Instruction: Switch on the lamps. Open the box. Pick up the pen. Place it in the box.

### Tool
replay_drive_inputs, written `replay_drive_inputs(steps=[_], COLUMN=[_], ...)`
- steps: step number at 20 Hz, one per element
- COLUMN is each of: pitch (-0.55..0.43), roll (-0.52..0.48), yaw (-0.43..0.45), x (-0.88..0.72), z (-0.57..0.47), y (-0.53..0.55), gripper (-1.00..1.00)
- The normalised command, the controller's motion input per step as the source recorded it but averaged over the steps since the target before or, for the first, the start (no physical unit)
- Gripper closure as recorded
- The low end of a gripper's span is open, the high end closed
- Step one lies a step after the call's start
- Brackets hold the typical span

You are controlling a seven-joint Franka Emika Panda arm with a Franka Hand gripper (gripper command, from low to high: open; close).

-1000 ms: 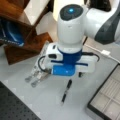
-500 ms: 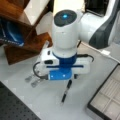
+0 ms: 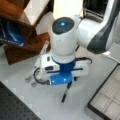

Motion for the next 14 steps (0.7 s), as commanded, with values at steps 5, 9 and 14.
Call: replay_drive_inputs(steps=[5, 9, 14], pitch=[0.239, 0.208, 0.152], roll=[0.053, 0.068, 0.049], yaw=[0.083, 0.082, 0.082], x=[0.37, 0.33, 0.29], z=[0.05, 0.02, -0.02], y=[-0.05, -0.04, -0.03], gripper=[-1.0, -1.0, -1.0])
